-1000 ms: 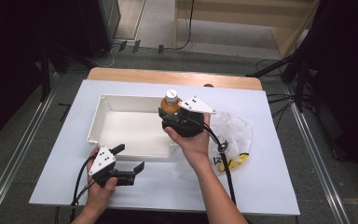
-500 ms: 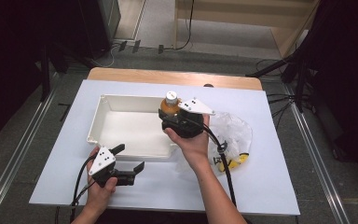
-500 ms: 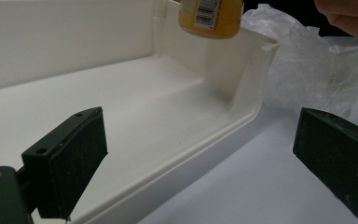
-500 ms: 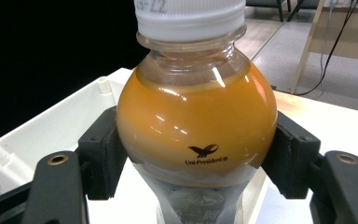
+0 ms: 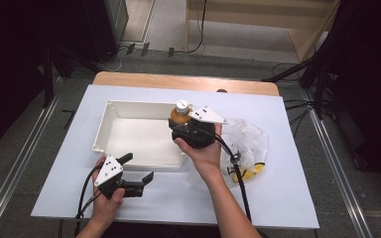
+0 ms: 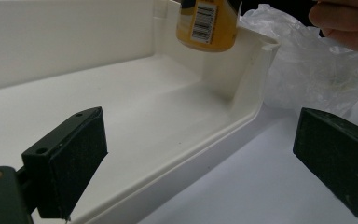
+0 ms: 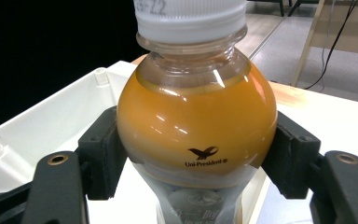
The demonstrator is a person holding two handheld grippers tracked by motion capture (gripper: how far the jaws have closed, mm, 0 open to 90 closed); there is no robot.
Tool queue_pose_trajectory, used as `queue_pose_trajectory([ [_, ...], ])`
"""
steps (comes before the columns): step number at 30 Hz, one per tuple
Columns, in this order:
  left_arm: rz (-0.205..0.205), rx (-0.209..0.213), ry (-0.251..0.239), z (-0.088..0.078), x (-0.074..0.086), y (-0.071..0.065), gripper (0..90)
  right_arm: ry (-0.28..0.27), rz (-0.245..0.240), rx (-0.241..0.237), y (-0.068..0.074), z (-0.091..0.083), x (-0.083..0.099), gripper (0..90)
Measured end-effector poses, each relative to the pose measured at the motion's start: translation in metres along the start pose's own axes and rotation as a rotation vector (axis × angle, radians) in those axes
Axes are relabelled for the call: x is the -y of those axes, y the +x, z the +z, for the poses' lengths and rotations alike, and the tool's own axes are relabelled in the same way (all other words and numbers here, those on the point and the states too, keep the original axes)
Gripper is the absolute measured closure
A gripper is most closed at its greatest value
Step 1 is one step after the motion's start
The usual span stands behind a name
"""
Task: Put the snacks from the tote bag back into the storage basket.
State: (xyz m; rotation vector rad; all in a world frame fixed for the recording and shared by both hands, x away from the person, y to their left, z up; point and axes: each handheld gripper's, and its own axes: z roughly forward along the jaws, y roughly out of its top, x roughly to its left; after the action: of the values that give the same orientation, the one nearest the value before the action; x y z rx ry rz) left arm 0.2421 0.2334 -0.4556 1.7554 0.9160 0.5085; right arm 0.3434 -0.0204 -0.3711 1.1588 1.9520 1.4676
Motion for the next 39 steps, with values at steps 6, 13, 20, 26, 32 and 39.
queue_pose_trajectory([
  [6,0.0,-0.001,-0.001,0.0,0.0,0.0,3.0,0.009,0.009,-0.001,-0.001,0.003,0.006,31.7],
  [13,0.0,0.0,-0.001,0.0,0.0,0.0,3.0,0.02,0.007,0.0,-0.002,0.006,0.01,31.6],
  [20,-0.002,0.0,-0.001,0.0,0.0,0.0,3.0,0.028,0.01,0.005,-0.002,0.009,0.014,31.6],
  [26,-0.003,0.001,-0.003,0.0,0.0,0.0,3.0,0.04,0.008,0.011,-0.002,0.012,0.018,31.6],
  [32,-0.003,0.001,-0.003,0.0,0.0,0.0,3.0,0.047,0.011,0.011,-0.003,0.014,0.021,31.6],
  [39,-0.003,0.0,-0.003,0.0,0.0,0.0,3.0,0.059,0.01,0.016,-0.003,0.017,0.024,31.5],
])
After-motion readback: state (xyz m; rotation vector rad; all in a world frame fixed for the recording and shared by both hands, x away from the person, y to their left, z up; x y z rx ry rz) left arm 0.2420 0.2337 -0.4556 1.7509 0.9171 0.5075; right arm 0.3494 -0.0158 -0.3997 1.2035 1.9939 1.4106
